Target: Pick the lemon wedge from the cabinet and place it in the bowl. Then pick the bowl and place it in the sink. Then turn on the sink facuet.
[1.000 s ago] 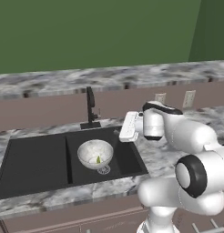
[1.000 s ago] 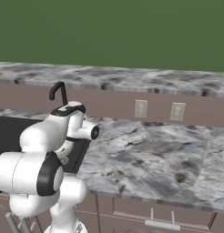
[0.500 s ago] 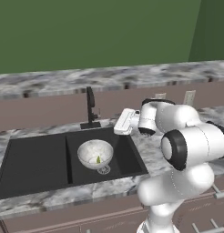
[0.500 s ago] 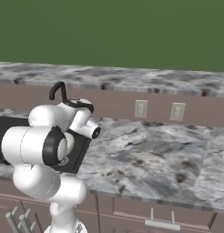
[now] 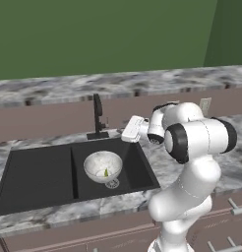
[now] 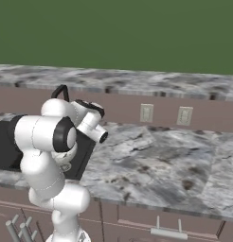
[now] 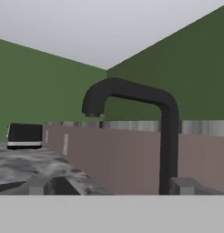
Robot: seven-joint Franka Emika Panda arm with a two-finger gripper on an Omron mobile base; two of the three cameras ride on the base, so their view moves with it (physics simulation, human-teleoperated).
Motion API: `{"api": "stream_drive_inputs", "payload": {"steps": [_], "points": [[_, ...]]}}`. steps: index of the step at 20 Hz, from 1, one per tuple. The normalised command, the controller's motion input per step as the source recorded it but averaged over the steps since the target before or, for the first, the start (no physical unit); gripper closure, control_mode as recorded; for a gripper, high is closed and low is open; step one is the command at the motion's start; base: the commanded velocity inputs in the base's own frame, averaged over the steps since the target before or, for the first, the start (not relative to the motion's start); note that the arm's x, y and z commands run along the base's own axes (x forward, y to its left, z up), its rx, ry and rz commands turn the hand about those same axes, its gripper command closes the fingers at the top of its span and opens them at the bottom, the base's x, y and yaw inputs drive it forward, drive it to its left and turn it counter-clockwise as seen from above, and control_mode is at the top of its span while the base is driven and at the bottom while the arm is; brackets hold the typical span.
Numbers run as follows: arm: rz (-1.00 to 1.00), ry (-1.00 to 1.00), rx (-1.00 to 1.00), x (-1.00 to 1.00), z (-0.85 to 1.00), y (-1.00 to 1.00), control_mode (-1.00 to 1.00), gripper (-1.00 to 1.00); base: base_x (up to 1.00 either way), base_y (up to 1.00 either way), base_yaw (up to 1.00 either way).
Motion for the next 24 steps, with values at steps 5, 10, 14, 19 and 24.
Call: {"api": "stream_drive_inputs", "payload": {"steps": [5, 10, 14, 19, 24], "points": [[0.00, 0.00, 0.00, 0.40, 0.00, 0.17, -1.00, -1.00, 0.00, 0.00, 0.00], [-0.01, 0.01, 0.00, 0.45, -0.07, 0.11, -1.00, -1.00, 0.00, 0.00, 0.00], [0.00, 0.01, 0.00, 0.36, -0.12, 0.05, -1.00, -1.00, 0.00, 0.00, 0.00], [0.00, 0.00, 0.00, 0.30, -0.20, 0.01, -1.00, -1.00, 0.00, 0.00, 0.00], [-0.02, 0.00, 0.00, 0.36, -0.21, 0.07, -1.00, -1.00, 0.00, 0.00, 0.00]]}}
